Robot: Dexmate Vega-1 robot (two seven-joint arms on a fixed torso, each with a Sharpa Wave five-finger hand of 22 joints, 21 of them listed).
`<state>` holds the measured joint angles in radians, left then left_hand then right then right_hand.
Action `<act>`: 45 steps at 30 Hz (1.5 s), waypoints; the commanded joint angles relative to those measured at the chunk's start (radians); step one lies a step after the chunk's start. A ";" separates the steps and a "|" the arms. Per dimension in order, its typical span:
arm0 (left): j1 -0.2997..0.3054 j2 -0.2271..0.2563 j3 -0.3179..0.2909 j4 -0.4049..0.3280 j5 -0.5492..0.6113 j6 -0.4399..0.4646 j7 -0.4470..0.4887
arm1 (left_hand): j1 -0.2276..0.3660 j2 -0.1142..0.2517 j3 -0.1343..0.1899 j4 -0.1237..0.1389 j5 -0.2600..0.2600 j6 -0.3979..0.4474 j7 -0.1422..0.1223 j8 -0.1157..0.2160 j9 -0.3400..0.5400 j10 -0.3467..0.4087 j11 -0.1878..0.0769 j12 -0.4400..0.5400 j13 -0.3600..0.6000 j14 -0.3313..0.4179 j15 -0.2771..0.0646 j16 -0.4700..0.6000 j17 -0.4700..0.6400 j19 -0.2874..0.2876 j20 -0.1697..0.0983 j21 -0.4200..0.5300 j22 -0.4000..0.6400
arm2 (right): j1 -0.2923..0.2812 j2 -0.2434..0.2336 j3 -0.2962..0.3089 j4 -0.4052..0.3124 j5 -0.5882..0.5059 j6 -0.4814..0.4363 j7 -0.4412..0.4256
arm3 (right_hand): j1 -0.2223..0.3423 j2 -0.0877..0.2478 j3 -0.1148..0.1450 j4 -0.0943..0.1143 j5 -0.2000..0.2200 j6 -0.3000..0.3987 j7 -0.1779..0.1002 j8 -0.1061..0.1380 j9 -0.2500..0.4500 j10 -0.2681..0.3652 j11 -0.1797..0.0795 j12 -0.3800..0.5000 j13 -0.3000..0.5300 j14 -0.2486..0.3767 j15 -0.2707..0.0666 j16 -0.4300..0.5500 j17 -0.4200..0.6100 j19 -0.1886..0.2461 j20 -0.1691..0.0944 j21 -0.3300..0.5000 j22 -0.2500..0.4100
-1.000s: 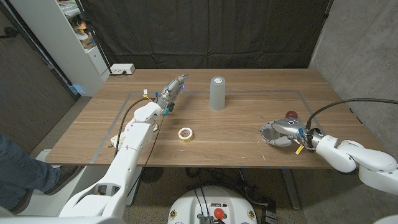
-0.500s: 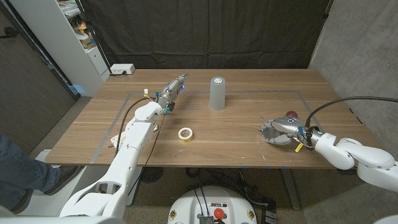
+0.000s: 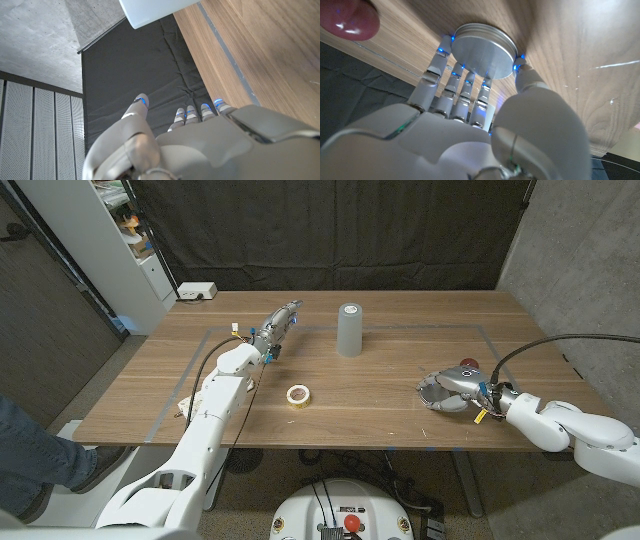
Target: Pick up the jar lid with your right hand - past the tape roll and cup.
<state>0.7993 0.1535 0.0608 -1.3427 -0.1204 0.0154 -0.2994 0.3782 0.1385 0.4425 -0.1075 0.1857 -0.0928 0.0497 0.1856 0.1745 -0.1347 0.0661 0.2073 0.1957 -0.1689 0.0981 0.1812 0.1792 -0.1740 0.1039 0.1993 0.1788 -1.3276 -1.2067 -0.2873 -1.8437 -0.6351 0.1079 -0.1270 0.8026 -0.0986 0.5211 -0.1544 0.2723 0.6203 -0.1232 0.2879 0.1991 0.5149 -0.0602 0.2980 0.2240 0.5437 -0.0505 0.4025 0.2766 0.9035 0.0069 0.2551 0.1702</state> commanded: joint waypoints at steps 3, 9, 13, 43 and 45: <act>-0.012 0.003 -0.010 0.027 -0.012 -0.021 -0.020 | -0.009 -0.002 0.005 -0.003 0.008 0.006 -0.006 0.005 0.005 -0.010 0.002 0.004 0.000 -0.043 0.008 0.005 0.002 -0.069 0.005 0.004 0.006 | -0.042 -0.028 0.069 -0.083 0.014 -0.055 0.003 | 0.045 0.031 -0.005 0.002 -0.003 0.006 0.002 -0.003 0.002 0.007 0.000 0.001 0.004 0.014 -0.059 0.008 0.004 0.071 -0.059 -0.002 0.003; -0.019 0.004 -0.015 0.043 -0.016 -0.031 -0.029 | -0.010 -0.002 0.005 -0.003 0.008 0.006 -0.006 0.004 0.005 -0.009 0.001 0.004 0.000 -0.043 0.008 0.005 0.002 -0.068 0.005 0.004 0.006 | -0.069 -0.037 0.107 -0.117 0.011 -0.080 0.005 | 0.045 0.031 -0.009 0.003 -0.003 0.005 0.001 -0.006 0.002 0.007 0.000 -0.001 0.005 0.015 -0.060 0.007 0.004 0.071 -0.058 -0.005 0.003; -0.024 0.004 -0.018 0.057 -0.019 -0.036 -0.035 | -0.010 -0.002 0.005 -0.003 0.008 0.007 -0.006 0.004 0.005 -0.009 0.001 0.004 0.000 -0.042 0.009 0.005 0.002 -0.069 0.005 0.004 0.006 | -0.082 -0.041 0.130 -0.137 0.007 -0.094 0.012 | 0.049 0.034 -0.010 0.004 -0.003 0.003 0.001 -0.009 0.002 0.009 -0.001 -0.002 0.005 0.015 -0.058 0.007 0.005 0.071 -0.057 -0.007 0.003; -0.035 0.007 -0.033 0.092 -0.030 -0.064 -0.067 | -0.012 -0.002 0.006 -0.004 0.008 0.011 -0.008 0.003 0.005 -0.010 0.002 0.004 0.000 -0.044 0.007 0.005 0.002 -0.071 0.006 0.004 0.006 | -0.244 0.026 0.353 -0.260 -0.069 -0.130 0.091 | 0.048 0.039 -0.019 0.011 -0.006 0.000 -0.004 -0.019 0.003 0.007 -0.005 -0.009 0.007 0.022 -0.061 0.005 0.006 0.070 -0.048 -0.016 0.004; -0.038 0.008 -0.033 0.094 -0.031 -0.065 -0.069 | -0.012 -0.002 0.007 -0.005 0.008 0.011 -0.009 0.003 0.005 -0.010 0.001 0.004 0.000 -0.045 0.008 0.005 0.002 -0.072 0.006 0.004 0.006 | -0.251 0.039 0.368 -0.266 -0.078 -0.125 0.097 | 0.049 0.040 -0.019 0.011 -0.007 0.000 -0.004 -0.019 0.003 0.007 -0.005 -0.009 0.007 0.022 -0.062 0.006 0.006 0.070 -0.048 -0.016 0.004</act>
<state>0.7703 0.1584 0.0307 -1.2603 -0.1487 -0.0413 -0.3574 0.3741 0.1344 0.4425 -0.1075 0.1858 -0.0875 0.0445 0.1855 0.1745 -0.1347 0.0661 0.2071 0.1957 -0.1733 0.1024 0.1812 0.1790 -0.1739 0.1038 0.1993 0.1788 -1.5255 -1.2200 -0.0020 -2.0690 -0.6725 -0.0184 -0.0603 0.8455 -0.0654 0.5076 -0.1434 0.2661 0.6200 -0.1233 0.2718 0.1998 0.5200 -0.0625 0.2902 0.2277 0.5595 -0.0555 0.4112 0.2803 0.9378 -0.0159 0.2397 0.1694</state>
